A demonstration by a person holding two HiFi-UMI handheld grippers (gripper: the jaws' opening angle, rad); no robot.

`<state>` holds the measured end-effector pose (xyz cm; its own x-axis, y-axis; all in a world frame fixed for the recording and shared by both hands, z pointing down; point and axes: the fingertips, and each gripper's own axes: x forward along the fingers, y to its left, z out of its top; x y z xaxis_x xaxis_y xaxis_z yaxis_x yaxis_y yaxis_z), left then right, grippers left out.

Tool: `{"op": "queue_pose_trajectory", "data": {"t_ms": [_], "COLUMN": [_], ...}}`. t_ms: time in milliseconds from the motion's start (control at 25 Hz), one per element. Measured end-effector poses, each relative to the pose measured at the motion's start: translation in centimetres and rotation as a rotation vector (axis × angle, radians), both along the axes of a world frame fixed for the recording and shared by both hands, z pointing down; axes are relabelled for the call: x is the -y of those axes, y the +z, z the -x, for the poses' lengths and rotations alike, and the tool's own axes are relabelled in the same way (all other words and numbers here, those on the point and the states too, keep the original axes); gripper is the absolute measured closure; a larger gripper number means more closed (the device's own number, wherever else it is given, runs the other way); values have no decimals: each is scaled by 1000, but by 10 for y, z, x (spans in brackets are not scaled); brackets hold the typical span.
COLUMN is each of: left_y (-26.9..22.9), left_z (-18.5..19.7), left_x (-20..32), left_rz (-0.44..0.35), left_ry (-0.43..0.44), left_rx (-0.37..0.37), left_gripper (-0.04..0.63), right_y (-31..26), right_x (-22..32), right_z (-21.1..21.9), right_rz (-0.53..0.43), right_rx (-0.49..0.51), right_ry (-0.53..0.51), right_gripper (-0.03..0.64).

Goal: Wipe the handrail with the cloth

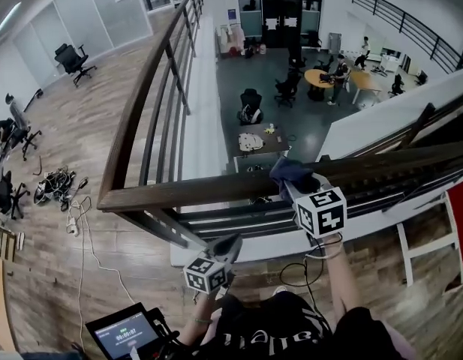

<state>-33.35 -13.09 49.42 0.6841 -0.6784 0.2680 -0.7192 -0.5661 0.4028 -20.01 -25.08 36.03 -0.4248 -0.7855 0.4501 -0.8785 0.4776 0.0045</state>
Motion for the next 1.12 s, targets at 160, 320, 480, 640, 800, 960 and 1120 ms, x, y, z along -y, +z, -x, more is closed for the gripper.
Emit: {"op": "queue_pose_trajectory", "data": {"t_ms": [160, 320, 480, 640, 800, 960, 1120], "left_y": [6, 9, 1, 7, 16, 22, 16], "left_z": [-66, -122, -153, -176, -210, -238, -254], "left_x": [7, 13, 16, 7, 15, 24, 26], "left_rz": [3, 4, 11, 24, 26, 16, -3], "left_ry": [16, 43, 80, 145, 202, 233, 279], "left_rx": [6, 14, 16, 17, 34, 42, 51], "left_gripper": [594, 594, 594, 594, 594, 594, 594], "right_y": [4, 6, -5, 1, 13, 24, 22], "right_x": [6, 13, 19, 17, 28, 32, 33], "right_z": [-72, -144, -199, -247, -307, -358, -387], "right_rz": [7, 2, 1, 3, 15, 24, 28], "right_rx": [15, 6, 5, -3, 18, 68, 104], "right_ry": [5, 42, 107, 180, 232, 275, 298], "right_gripper": [506, 508, 506, 508, 508, 506, 506]}}
